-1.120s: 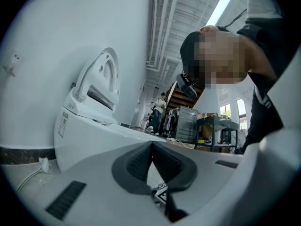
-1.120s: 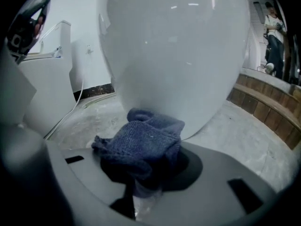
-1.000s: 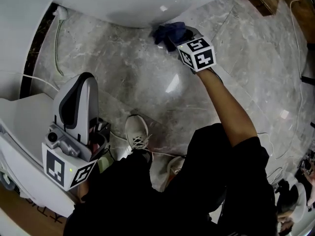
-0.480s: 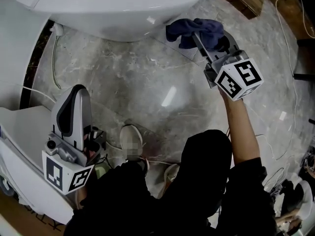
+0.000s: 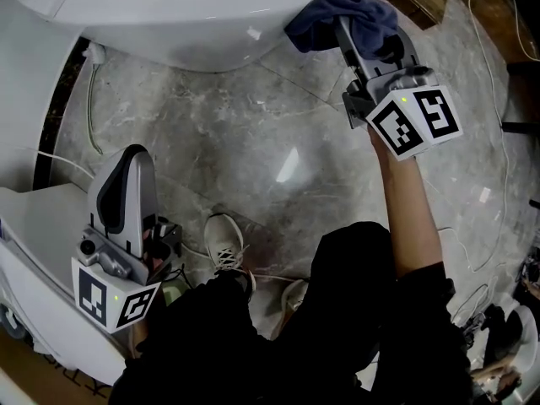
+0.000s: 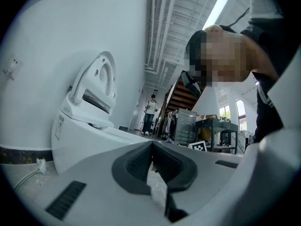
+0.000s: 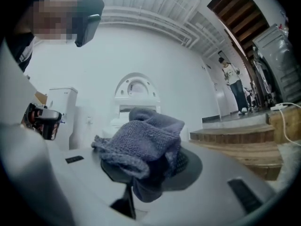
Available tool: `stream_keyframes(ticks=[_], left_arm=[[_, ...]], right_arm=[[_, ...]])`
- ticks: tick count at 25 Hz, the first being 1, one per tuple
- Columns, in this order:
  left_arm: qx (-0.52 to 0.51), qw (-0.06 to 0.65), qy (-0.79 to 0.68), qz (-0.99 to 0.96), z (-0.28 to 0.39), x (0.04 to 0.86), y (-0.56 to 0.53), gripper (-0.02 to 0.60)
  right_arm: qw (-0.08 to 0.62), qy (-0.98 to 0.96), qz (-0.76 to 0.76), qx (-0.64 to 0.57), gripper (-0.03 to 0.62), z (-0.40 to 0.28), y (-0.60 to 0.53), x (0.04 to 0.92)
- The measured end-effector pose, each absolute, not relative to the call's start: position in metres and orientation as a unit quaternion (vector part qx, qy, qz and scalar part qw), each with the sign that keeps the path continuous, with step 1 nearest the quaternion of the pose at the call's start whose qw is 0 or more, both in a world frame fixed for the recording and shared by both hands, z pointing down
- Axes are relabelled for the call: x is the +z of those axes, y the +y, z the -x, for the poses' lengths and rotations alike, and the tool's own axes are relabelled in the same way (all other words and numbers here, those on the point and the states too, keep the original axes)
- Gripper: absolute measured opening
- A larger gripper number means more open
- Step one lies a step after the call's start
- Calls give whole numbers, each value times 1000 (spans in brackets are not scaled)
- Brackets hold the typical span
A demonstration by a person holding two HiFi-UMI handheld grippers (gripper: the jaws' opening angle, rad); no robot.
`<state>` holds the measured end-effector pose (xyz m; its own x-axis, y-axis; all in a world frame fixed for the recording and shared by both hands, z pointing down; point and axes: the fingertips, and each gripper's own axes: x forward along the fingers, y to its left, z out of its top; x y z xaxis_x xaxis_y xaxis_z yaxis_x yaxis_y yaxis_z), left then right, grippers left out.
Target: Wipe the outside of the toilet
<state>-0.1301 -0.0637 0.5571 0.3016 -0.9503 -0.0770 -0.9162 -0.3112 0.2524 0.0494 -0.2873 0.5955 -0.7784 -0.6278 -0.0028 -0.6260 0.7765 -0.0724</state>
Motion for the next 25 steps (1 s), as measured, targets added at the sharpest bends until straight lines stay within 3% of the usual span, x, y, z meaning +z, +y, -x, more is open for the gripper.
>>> stream_keyframes(ticks=[25], left_arm=[[-106, 92, -587, -797, 147, 570, -67, 11]], right_arm=[[-58, 955, 291, -31, 120, -19, -291, 708]])
